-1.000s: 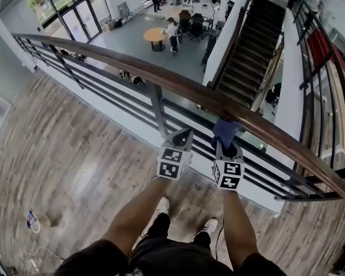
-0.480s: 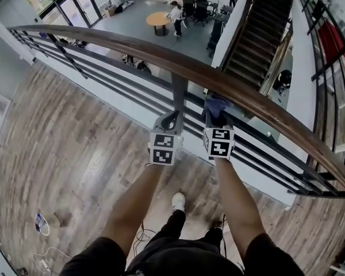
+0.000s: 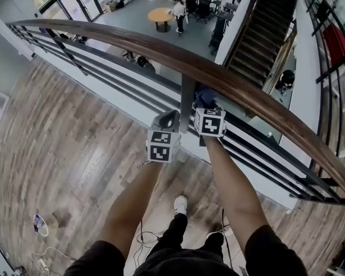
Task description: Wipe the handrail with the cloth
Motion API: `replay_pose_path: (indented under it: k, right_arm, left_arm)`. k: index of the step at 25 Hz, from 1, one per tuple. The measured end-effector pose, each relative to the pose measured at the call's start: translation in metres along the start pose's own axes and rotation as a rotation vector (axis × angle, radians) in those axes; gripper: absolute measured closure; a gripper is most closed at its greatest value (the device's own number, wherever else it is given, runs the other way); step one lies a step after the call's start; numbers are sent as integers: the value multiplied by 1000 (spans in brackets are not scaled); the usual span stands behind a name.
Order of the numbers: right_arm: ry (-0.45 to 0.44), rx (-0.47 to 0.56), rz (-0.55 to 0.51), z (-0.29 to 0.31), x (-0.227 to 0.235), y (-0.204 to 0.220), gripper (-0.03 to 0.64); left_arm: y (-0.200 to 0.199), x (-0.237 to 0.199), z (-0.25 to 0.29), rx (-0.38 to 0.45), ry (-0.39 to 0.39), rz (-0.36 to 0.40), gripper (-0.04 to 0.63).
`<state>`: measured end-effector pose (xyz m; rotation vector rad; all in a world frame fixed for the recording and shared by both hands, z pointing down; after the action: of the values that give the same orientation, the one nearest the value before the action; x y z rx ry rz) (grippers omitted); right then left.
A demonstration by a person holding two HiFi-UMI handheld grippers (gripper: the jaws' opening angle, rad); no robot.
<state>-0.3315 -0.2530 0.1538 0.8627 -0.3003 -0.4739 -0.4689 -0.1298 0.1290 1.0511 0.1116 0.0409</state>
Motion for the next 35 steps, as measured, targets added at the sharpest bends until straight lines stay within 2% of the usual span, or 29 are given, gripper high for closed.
replay_pose_path:
  k: [4, 8, 14, 21, 35]
  right_arm:
    - [15, -40, 13, 20, -1, -6, 528]
    - [35, -76, -18, 27, 0, -7, 528]
    - [39, -72, -31, 25, 0, -7, 528]
    - [87, -69, -36, 0, 27, 9, 528]
    - [185, -35, 0, -66, 109, 57, 528]
  left_arm:
    - [10, -6, 6, -14, -6, -27, 594]
    - [17, -10, 8, -28, -14, -23, 594]
    - [14, -5, 9, -28, -13, -24, 594]
    - [10, 14, 6, -27, 4, -35, 593]
    - [17, 100, 17, -48, 78, 12, 594]
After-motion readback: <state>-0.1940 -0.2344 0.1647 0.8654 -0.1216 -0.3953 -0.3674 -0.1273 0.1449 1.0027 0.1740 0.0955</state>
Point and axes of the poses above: the fingertips, and each gripper's own axes: z forward along the fingers, x to its right, y out of its underside, the point moved 10 cm from there along -z, backward along the fingers, and after that the axes turned 5 degrees about -x, right-handed, at the moved point
